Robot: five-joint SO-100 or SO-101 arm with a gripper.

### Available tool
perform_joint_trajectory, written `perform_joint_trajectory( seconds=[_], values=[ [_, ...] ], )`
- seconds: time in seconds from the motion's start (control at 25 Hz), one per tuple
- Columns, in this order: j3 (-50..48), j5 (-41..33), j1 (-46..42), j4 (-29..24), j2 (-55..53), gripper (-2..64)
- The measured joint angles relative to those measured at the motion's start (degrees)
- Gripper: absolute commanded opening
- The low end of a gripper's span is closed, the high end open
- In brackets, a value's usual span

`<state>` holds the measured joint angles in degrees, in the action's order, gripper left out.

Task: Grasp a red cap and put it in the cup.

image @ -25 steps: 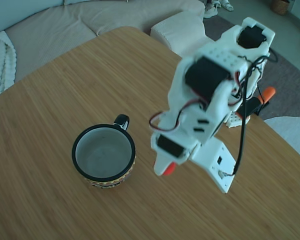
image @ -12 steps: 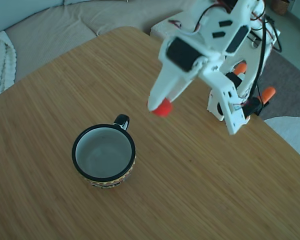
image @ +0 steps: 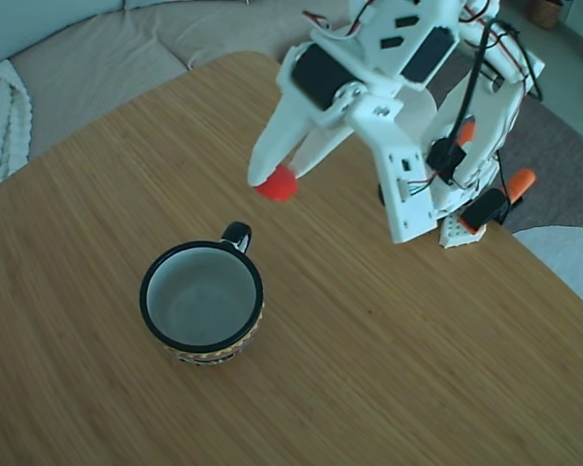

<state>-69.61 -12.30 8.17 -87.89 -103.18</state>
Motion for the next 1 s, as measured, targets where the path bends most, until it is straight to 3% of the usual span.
perform_joint_trajectory(
  seconds=[1.0],
  values=[
    [27.4, -0.1, 0.3, 0.1, 40.8, 15.6]
  ],
)
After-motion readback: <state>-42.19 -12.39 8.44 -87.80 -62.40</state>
